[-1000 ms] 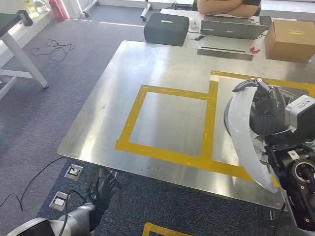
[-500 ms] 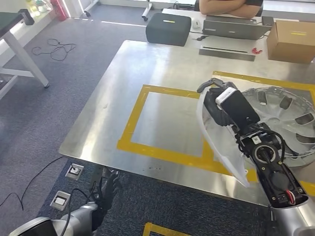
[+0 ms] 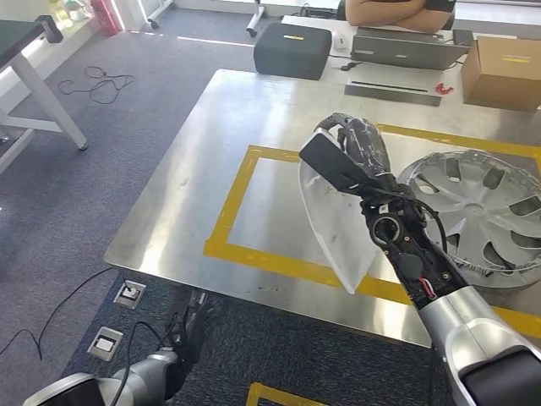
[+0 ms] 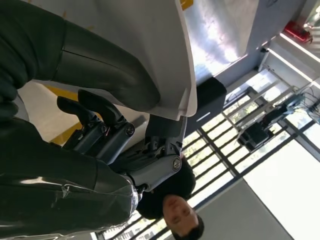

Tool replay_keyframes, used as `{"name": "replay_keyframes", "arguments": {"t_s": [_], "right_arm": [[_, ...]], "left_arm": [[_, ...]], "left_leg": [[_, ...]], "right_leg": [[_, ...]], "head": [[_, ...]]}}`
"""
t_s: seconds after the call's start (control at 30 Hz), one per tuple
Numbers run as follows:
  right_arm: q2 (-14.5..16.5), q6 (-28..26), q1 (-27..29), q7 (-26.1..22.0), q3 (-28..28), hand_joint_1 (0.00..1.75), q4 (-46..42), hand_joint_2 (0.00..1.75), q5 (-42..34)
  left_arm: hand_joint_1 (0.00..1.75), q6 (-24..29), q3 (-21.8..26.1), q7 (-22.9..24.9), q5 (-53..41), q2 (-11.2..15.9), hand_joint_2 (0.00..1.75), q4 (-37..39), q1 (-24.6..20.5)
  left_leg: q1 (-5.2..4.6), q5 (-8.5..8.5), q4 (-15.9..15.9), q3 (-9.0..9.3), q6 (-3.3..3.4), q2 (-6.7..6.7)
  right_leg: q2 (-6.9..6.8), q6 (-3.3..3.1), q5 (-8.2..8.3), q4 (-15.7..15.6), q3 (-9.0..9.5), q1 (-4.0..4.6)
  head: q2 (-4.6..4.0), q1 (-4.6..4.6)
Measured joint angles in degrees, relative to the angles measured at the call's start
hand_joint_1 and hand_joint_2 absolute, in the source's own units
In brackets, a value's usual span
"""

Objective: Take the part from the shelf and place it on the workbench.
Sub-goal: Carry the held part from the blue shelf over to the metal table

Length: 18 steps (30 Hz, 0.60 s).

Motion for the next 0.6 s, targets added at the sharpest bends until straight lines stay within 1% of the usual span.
{"name": "replay_keyframes", "arguments": {"t_s": [0.1, 0.2, 0.37, 0.43, 0.5, 0.6], "right_arm": [[2.09, -3.48, -1.50, 0.67, 1.24, 1.75, 3.62, 1.75, 3.56], [3.45, -5.66, -2.35, 2.11, 2.41, 1.75, 6.15, 1.75, 4.78], [4.51, -6.87, -2.82, 3.01, 3.50, 1.75, 8.49, 1.75, 5.02], [4.76, -7.38, -3.10, 4.10, 3.88, 1.75, 9.30, 1.75, 5.00], [4.96, -8.17, -3.59, 6.95, 4.39, 1.75, 10.22, 1.75, 4.62], [5.05, -8.01, -4.35, 14.05, 5.18, 1.75, 11.17, 1.75, 2.52]], "left_arm": [[0.00, 0.09, -0.63, 0.23, -0.46, -0.64, 0.00, 0.00, -0.10], [0.00, 0.13, -1.33, 0.28, -0.65, -1.05, 0.00, 0.00, -0.14], [0.00, 0.23, -1.60, 0.30, -0.73, -1.41, 0.00, 0.00, -0.16], [0.00, 0.36, -1.72, 0.31, -0.73, -1.47, 0.00, 0.02, -0.19], [0.00, 0.58, -1.99, 0.29, -0.66, -1.52, 0.00, 0.07, -0.23], [0.00, 0.76, -2.37, 0.23, -0.45, -1.60, 0.00, 0.14, -0.26]], "left_leg": [[-0.02, 0.02, 0.03, -0.01, 0.01, -0.03], [-0.02, 0.03, 0.07, -0.01, 0.00, -0.04], [-0.04, 0.04, 0.10, -0.01, 0.00, -0.03], [-0.05, 0.04, 0.12, -0.02, 0.00, -0.03], [-0.06, 0.04, 0.13, -0.02, 0.00, -0.04], [-0.07, 0.05, 0.14, -0.03, 0.01, -0.04]], "right_leg": [[-0.07, 0.01, 0.01, -0.01, 0.01, 0.00], [-0.09, 0.03, 0.05, -0.01, 0.03, -0.01], [-0.07, 0.06, 0.11, -0.02, 0.05, -0.03], [-0.08, 0.06, 0.12, -0.03, 0.05, -0.04], [-0.08, 0.06, 0.12, -0.03, 0.05, -0.05], [-0.08, 0.07, 0.12, -0.03, 0.06, -0.06]], "head": [[0.00, 0.01], [0.00, 0.00], [0.00, 0.01], [0.00, 0.01], [0.00, 0.01], [0.00, 0.01]]}}
